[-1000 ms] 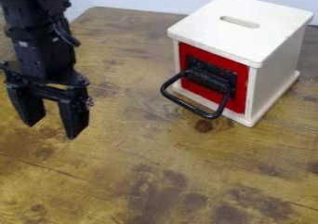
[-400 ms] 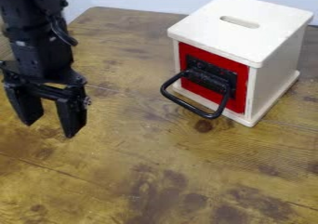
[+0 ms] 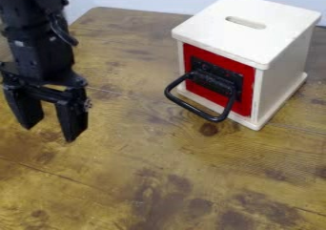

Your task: Close the drawer

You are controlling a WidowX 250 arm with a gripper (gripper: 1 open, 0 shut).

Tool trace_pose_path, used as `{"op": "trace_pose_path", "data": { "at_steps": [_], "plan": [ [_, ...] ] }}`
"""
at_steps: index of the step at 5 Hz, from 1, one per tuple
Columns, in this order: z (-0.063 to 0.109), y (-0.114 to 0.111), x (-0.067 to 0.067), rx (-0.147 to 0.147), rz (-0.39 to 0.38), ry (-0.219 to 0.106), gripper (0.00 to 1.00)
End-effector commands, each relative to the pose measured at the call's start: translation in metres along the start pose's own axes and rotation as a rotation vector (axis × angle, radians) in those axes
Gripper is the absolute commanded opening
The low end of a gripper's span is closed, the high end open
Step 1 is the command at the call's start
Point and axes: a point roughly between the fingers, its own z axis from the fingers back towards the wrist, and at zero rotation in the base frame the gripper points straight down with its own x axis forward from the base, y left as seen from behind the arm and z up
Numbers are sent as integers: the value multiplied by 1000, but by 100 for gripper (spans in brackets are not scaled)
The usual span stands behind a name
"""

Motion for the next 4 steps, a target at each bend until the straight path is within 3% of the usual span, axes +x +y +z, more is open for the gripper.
{"op": "trace_pose_path", "data": {
  "at_steps": [1,4],
  "plan": [
    [25,6,5,3,11,-89,100],
    [16,2,9,7,10,-55,100]
  ]
}}
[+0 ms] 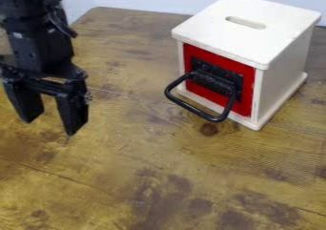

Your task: Close the drawer

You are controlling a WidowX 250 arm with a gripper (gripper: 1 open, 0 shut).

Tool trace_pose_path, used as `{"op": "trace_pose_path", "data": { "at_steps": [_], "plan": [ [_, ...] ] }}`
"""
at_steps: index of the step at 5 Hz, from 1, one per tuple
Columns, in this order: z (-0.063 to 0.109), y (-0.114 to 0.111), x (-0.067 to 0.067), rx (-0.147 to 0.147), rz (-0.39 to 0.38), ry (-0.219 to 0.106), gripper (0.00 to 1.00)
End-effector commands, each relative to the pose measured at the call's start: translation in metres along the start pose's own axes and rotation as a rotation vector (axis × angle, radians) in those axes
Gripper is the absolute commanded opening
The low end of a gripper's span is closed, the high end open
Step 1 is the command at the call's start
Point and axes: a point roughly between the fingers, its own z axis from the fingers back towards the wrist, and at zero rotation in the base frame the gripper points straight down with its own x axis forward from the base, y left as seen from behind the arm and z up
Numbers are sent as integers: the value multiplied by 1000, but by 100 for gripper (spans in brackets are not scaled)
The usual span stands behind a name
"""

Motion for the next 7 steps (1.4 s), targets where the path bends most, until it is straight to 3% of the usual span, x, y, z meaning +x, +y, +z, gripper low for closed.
{"op": "trace_pose_path", "data": {
  "at_steps": [1,3,7],
  "plan": [
    [9,2,5,7,3,-46,100],
    [3,2,1,8,2,-29,100],
    [9,5,0,4,14,-46,100]
  ]
}}
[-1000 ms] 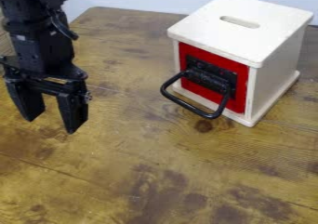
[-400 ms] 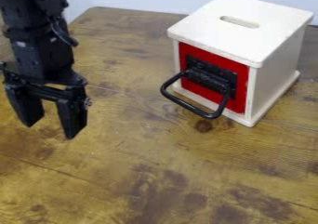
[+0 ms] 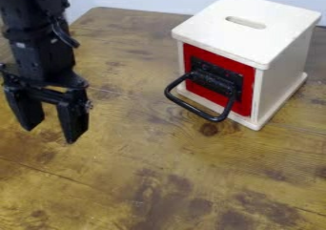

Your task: Close the drawer

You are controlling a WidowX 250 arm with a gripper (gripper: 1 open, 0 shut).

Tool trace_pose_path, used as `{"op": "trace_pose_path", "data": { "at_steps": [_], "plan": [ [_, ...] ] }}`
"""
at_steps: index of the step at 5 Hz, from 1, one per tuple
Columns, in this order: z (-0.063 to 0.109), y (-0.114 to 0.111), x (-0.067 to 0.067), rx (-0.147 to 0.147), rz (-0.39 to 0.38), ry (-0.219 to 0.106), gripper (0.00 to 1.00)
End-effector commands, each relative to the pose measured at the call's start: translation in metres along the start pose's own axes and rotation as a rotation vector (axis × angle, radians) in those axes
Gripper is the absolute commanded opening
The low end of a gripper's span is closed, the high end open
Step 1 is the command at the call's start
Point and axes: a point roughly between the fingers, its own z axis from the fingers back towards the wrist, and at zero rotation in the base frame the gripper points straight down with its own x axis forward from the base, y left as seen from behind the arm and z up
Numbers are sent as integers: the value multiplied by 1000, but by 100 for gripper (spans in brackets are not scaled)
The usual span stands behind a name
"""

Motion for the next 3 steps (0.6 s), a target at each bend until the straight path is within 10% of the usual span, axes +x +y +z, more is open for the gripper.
{"op": "trace_pose_path", "data": {
  "at_steps": [1,3],
  "plan": [
    [12,7,4,7,23,-53,100],
    [4,14,6,17,44,-39,100]
  ]
}}
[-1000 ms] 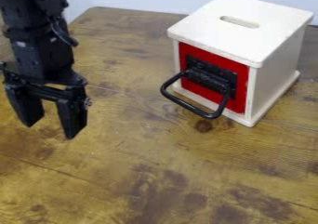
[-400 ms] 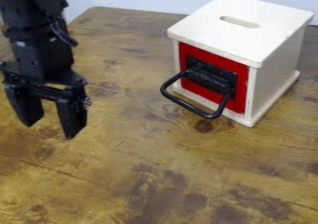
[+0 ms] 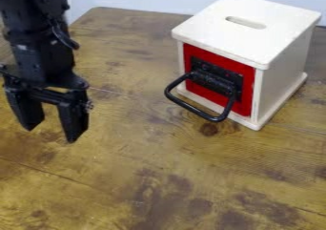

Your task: Close the drawer

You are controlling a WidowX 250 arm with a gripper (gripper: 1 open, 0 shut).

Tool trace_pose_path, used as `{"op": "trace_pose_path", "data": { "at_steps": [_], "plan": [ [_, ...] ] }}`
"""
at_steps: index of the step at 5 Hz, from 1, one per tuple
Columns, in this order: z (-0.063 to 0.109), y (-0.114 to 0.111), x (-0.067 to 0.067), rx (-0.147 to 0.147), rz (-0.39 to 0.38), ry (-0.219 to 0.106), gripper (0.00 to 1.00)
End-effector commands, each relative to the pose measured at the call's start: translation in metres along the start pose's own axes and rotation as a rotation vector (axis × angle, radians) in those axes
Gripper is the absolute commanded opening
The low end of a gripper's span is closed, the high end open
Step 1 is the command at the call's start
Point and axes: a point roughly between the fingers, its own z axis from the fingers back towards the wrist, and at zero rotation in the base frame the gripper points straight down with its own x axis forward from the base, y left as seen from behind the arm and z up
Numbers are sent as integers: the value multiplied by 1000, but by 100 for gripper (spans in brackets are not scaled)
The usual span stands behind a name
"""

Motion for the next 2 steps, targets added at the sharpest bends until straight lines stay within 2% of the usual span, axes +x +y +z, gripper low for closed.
{"op": "trace_pose_path", "data": {
  "at_steps": [1,2],
  "plan": [
    [8,8,2,12,20,-26,100],
    [12,3,1,14,5,-27,100]
  ]
}}
